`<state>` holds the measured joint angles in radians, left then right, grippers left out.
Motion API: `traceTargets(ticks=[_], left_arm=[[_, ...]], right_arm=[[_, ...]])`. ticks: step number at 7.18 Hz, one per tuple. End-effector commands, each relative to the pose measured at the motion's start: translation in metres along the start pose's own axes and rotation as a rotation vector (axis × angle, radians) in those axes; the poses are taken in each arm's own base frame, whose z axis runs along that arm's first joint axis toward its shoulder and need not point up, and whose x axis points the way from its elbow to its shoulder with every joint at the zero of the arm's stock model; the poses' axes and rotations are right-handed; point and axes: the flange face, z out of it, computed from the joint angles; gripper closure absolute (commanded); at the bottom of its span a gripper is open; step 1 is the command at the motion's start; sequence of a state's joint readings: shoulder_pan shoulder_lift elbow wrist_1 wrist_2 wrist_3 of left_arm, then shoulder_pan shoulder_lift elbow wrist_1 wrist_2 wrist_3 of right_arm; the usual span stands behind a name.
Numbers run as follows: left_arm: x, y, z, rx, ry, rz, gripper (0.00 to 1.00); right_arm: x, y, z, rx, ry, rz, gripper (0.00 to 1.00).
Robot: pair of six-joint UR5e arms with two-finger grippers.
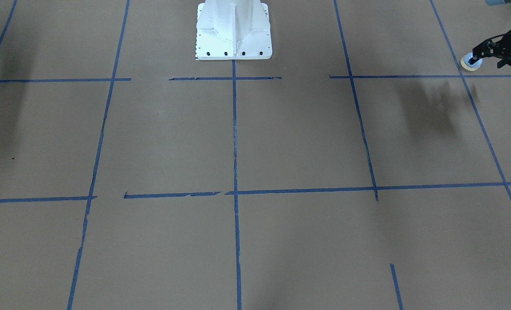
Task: Place and press bell with both arms
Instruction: 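Carry the blue-and-white bell in the left gripper toward the table centre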
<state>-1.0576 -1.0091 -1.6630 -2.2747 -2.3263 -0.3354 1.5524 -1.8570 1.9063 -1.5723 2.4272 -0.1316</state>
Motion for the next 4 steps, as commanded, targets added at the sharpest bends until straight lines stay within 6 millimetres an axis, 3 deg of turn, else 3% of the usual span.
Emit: traceTargets(ticks=[1,4], left_arm=[[-0.001,0.011,0.02,-0.061,-0.012,0.035,0.0],[0.0,0.013,0.039,-0.117,-0.021,0.068,0.0]], right_arm=[[-0.004,-0.001,-0.003,0.006,-0.002,-0.011,0.0],[-0.004,-0.001,-0.003,0.005,-0.002,-0.011,0.0]])
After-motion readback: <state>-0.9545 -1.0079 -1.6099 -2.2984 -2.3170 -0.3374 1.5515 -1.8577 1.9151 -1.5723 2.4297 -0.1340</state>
